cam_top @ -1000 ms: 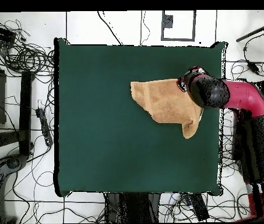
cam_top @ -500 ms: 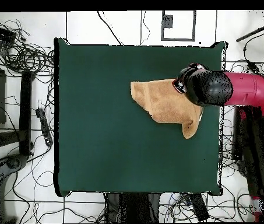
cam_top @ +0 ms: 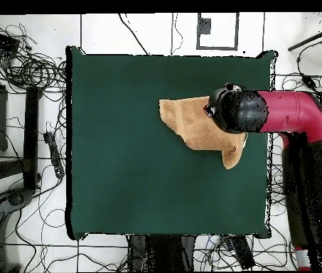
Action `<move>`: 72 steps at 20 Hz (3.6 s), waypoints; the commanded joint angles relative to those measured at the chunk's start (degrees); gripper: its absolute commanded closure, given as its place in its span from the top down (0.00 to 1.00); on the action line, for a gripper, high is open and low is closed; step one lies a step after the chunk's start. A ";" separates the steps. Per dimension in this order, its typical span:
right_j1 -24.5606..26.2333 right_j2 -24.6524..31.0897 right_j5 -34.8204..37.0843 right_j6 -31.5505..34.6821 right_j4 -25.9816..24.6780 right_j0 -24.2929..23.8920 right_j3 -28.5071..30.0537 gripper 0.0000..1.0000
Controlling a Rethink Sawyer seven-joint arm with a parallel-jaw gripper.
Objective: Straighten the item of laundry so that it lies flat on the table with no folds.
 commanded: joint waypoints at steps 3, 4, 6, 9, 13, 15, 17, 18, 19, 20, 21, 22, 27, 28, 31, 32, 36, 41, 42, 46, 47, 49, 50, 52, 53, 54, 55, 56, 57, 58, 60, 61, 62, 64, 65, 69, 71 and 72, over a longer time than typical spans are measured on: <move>6.78 -8.26 3.03 14.21 1.97 5.58 8.47 1.00; 7.19 -8.61 3.47 13.57 2.24 5.73 8.07 1.00; 8.01 -9.21 3.95 12.21 2.45 6.08 7.74 1.00; 8.90 -10.46 3.32 10.65 1.50 7.24 6.19 1.00; 10.10 -11.82 1.14 8.61 -0.46 8.14 4.54 1.00; 11.18 -12.63 -0.51 7.97 -1.62 8.63 3.85 1.00; 12.38 -13.14 -1.18 7.04 -2.72 9.21 2.68 1.00; 13.05 -13.38 -1.53 6.76 -3.30 9.52 2.16 1.00; 13.38 -13.53 -1.57 6.40 -3.62 9.65 1.93 1.00; 13.79 -13.52 -1.64 5.92 -3.83 9.84 1.76 1.00; 14.12 -13.58 -1.74 5.49 -3.87 9.89 1.60 1.00; 13.51 -13.68 -2.54 5.29 -3.86 9.43 2.81 1.00; 14.98 -13.97 -5.56 5.20 -5.69 9.40 1.67 1.00; 15.33 -13.85 -5.35 5.17 -5.48 9.54 1.64 1.00; 13.48 -13.38 -1.58 4.60 -2.05 8.54 5.36 1.00; 11.96 -13.33 -0.35 4.72 -0.99 8.48 7.11 1.00; 8.09 -12.77 3.30 3.56 1.62 7.83 11.02 1.00; 4.37 -12.61 6.16 2.20 4.00 7.17 13.62 1.00; 2.98 -12.70 6.55 1.79 4.45 6.75 14.67 1.00; 2.02 -12.95 6.78 1.58 4.66 6.87 14.76 1.00; 2.73 -13.02 5.64 1.60 3.85 7.00 13.93 1.00; 5.79 -13.24 1.71 2.18 1.13 7.87 10.96 1.00; 7.83 -13.39 0.01 2.75 0.01 8.42 9.41 1.00; 10.09 -13.85 -2.85 3.48 -1.78 9.08 7.80 1.00; 10.49 -14.10 -3.90 3.89 -2.22 9.20 7.66 1.00; 11.02 -14.32 -4.38 4.20 -2.45 9.43 7.35 1.00; 11.42 -14.46 -4.89 4.21 -2.65 9.51 7.20 1.00; 11.88 -14.56 -5.57 4.25 -2.95 9.59 7.04 1.00; 12.35 -14.67 -6.16 4.43 -3.24 9.70 6.75 1.00; 12.81 -14.79 -6.61 5.00 -3.40 10.10 6.37 1.00; 12.88 -14.96 -6.93 5.44 -3.62 10.32 6.38 1.00; 12.85 -14.94 -6.92 5.48 -3.52 10.36 6.49 1.00; 12.72 -14.99 -6.98 5.46 -3.36 10.29 6.86 1.00; 12.87 -14.98 -6.65 5.37 -3.04 10.54 6.64 1.00; 12.98 -14.97 -6.59 5.44 -2.98 10.66 6.56 1.00; 13.20 -14.87 -6.31 5.59 -2.76 11.13 6.42 1.00; 13.70 -14.92 -6.41 5.61 -2.80 11.42 5.96 1.00; 14.03 -14.89 -6.41 5.43 -2.87 11.48 5.45 1.00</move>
